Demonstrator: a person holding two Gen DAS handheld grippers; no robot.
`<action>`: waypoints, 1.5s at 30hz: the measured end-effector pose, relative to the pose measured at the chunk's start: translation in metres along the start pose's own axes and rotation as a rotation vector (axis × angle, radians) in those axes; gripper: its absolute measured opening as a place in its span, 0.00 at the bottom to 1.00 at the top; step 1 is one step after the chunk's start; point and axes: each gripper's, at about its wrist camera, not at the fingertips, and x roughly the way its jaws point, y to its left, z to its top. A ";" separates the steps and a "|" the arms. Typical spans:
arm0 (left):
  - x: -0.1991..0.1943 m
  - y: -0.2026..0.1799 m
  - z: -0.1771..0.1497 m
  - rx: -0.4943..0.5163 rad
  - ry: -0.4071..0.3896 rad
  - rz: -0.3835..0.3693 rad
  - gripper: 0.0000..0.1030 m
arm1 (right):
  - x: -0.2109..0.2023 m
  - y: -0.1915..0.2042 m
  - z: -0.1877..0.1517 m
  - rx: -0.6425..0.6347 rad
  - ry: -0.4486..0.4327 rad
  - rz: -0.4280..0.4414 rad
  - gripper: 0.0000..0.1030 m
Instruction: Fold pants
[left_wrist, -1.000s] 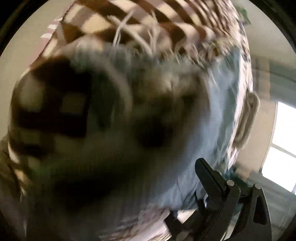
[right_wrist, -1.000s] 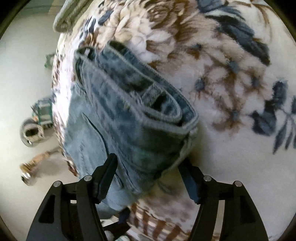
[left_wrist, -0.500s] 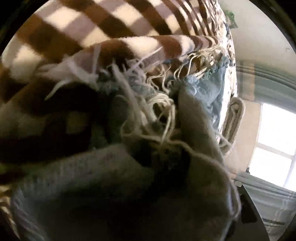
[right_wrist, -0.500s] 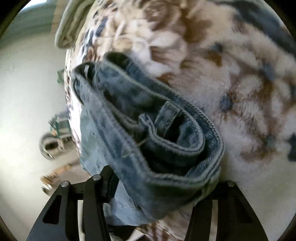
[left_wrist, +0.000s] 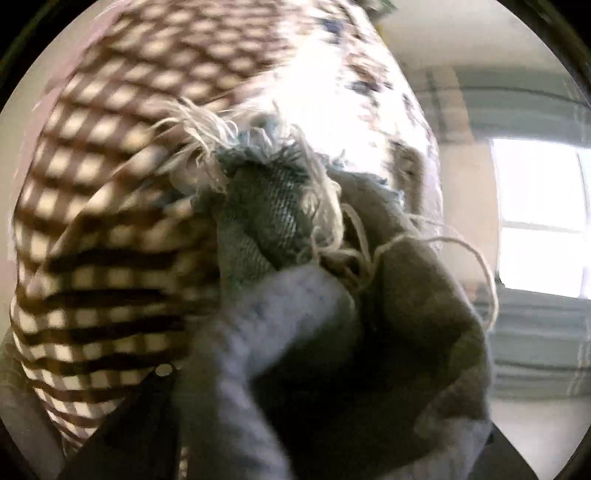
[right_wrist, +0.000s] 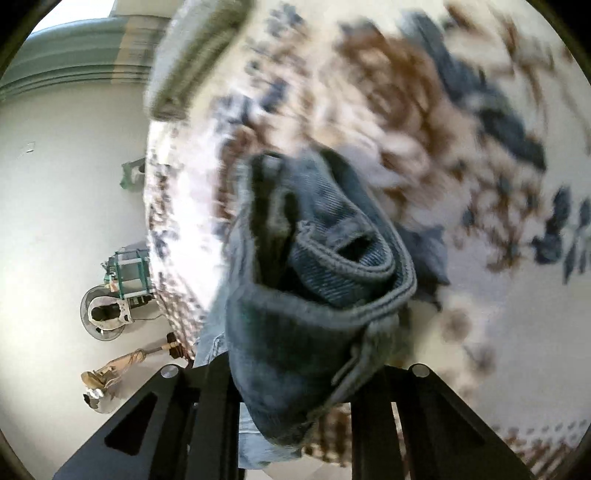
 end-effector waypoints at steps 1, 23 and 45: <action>-0.002 -0.018 0.007 0.029 0.011 0.002 0.22 | -0.007 0.010 0.001 0.001 -0.010 0.003 0.17; 0.287 -0.413 0.221 0.498 0.382 -0.299 0.22 | -0.060 0.243 0.287 0.169 -0.628 0.214 0.17; 0.418 -0.340 0.320 0.583 0.550 0.004 0.46 | 0.098 0.167 0.391 0.229 -0.498 0.077 0.51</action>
